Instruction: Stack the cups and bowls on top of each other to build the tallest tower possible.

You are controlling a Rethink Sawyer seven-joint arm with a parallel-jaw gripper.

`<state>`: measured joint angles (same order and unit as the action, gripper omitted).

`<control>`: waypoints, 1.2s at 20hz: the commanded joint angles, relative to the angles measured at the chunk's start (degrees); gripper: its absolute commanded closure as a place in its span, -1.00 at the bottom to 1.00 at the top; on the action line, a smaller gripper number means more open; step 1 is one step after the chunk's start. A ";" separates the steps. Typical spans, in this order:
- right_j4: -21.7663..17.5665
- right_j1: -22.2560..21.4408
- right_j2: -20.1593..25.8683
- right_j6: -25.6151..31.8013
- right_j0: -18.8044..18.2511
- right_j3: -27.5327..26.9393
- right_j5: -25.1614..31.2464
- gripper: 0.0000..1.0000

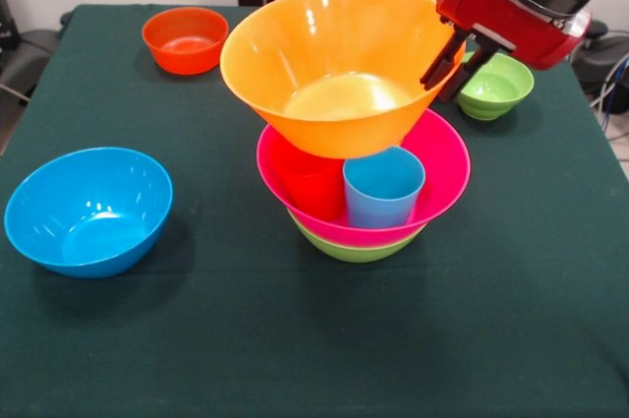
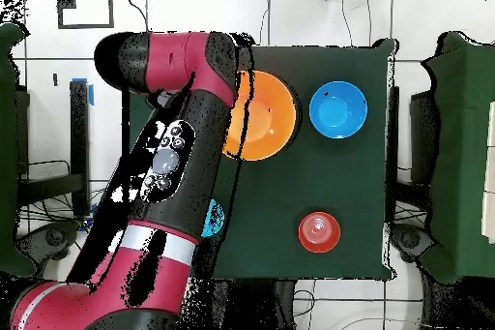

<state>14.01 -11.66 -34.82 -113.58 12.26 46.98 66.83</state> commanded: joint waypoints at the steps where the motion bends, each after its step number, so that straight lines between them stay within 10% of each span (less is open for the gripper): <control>1: -2.85 2.53 5.73 -1.83 0.53 -2.35 0.44 1.00; 24: -5.27 1.07 3.97 -2.89 3.15 4.85 -3.67 1.00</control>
<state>14.00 -10.47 -34.82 -113.58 14.10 47.13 66.44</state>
